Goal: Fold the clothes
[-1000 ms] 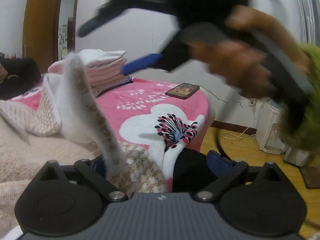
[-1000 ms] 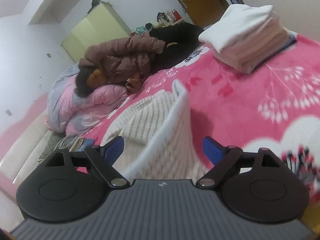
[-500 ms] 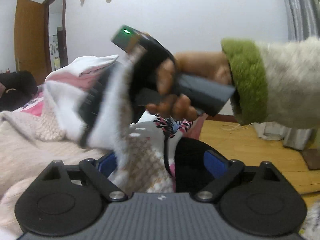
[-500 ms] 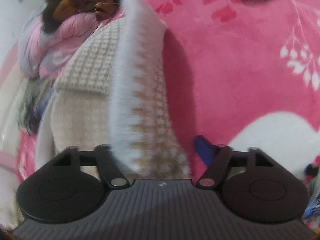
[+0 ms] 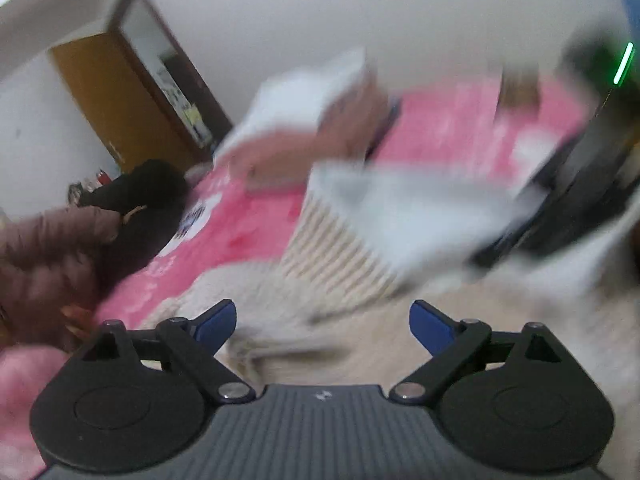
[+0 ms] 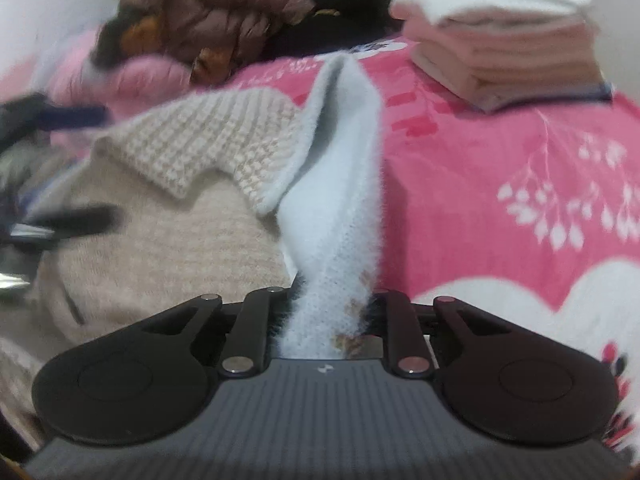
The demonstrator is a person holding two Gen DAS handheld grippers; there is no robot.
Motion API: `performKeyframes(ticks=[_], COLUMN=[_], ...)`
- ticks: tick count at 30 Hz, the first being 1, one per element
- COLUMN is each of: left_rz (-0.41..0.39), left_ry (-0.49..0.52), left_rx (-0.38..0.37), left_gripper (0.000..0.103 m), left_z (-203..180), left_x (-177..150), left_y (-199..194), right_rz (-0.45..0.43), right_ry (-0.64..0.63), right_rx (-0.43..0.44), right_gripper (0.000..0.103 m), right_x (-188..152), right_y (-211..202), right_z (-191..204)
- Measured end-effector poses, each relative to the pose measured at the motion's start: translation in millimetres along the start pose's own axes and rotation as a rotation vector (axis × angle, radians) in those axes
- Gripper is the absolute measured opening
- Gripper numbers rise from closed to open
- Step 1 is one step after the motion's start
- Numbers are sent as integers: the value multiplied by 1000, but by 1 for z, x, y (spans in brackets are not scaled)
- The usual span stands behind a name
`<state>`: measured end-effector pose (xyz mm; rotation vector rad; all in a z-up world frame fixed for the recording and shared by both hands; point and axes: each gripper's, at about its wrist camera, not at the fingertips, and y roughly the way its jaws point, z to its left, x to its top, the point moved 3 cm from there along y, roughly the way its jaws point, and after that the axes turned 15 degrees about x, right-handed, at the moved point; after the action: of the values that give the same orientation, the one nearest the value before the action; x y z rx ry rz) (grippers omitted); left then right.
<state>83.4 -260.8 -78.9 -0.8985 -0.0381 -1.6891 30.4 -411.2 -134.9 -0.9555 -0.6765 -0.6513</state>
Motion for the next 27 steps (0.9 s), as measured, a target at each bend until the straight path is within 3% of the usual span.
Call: performKeyframes(ticks=[4, 6, 8, 12, 18, 20, 23, 24, 27], left_rz=[33, 36, 55, 47, 62, 31, -36, -54, -103], left_ry=[215, 274, 287, 327, 236, 298, 488, 530, 641], left_rx=[41, 102, 164, 209, 274, 292, 296, 288, 258], left_gripper=[94, 94, 94, 94, 95, 95, 91, 86, 85], left_z=[-20, -19, -15, -9, 8, -2, -28, -31, -37], left_x=[-3, -1, 4, 10, 29, 32, 28, 28, 25], left_y=[38, 55, 74, 102, 127, 137, 151, 149, 142], right_rz=[-68, -95, -111, -130, -142, -144, -147, -149, -153], right_ry=[49, 70, 85, 105, 130, 134, 138, 142, 150], right_rx=[39, 59, 73, 92, 117, 123, 128, 131, 137], right_gripper=[21, 22, 23, 23, 23, 23, 24, 24, 24], right_x=[-8, -10, -8, -7, -9, -9, -8, -7, -7], right_y=[-4, 1, 6, 9, 8, 9, 9, 9, 8], right_z=[-7, -9, -10, -12, -15, -16, -18, -19, -20])
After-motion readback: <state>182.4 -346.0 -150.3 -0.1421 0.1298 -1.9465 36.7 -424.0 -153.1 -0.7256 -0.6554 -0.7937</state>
